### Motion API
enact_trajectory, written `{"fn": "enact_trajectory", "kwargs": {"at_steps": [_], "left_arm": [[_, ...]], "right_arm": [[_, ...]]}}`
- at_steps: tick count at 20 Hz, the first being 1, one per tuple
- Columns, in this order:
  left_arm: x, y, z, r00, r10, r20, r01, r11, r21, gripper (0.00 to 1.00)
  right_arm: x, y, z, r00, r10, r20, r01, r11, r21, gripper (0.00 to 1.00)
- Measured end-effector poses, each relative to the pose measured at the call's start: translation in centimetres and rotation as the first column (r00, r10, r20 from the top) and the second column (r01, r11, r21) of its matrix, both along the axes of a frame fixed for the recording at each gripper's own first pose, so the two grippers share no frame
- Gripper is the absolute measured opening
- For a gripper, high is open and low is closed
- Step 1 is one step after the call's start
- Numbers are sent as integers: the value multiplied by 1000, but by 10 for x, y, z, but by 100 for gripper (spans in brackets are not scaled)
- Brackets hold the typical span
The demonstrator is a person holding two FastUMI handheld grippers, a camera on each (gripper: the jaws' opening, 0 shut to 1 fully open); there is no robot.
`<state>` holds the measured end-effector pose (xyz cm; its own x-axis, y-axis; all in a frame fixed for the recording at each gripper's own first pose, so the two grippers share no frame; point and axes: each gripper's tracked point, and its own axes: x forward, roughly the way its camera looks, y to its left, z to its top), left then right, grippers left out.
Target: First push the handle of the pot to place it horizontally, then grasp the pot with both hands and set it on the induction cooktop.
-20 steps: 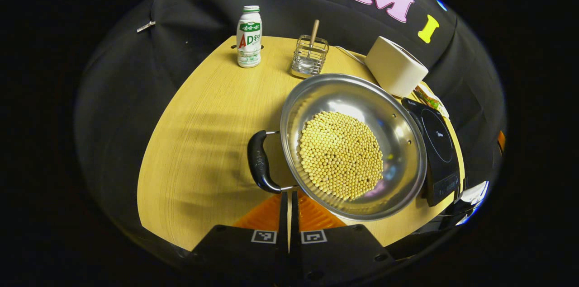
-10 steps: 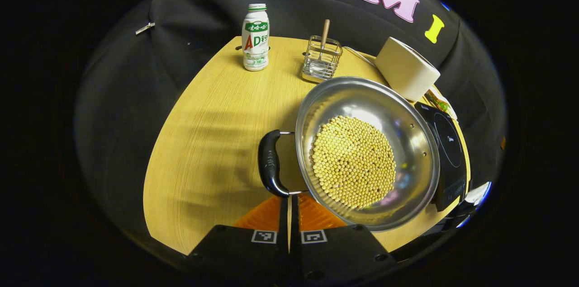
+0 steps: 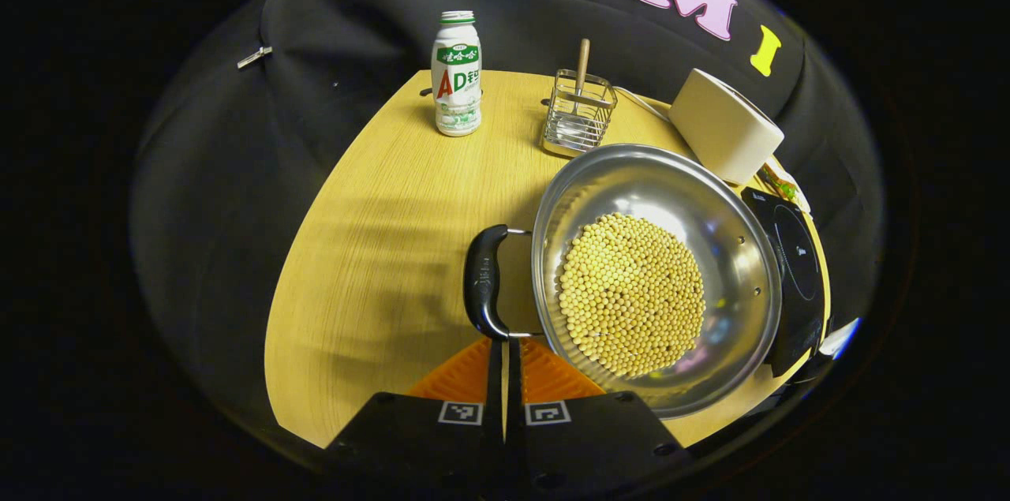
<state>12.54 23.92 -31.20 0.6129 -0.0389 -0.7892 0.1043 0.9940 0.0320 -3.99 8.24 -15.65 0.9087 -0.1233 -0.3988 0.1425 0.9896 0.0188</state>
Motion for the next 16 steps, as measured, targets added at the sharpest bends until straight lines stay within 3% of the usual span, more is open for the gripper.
{"fn": "enact_trajectory", "kwargs": {"at_steps": [4,6,8,10,13,16], "left_arm": [[-11,6,29,996,16,84,-19,999,36,6],[-16,2,49,992,32,120,-31,999,-15,10],[-14,0,68,986,53,158,-42,996,-73,21],[-5,7,82,975,66,211,-51,996,-74,43],[2,7,96,962,23,273,-11,999,-46,99],[13,-4,93,957,5,292,19,997,-78,95]], "right_arm": [[14,20,-23,997,47,-68,-43,997,60,99],[23,34,-37,990,83,-112,-73,993,92,99],[35,47,-44,984,122,-133,-107,988,112,99],[50,64,-51,975,162,-153,-143,982,123,99],[64,94,-69,952,235,-195,-208,967,150,99],[75,121,-87,923,301,-239,-268,950,160,99]]}}
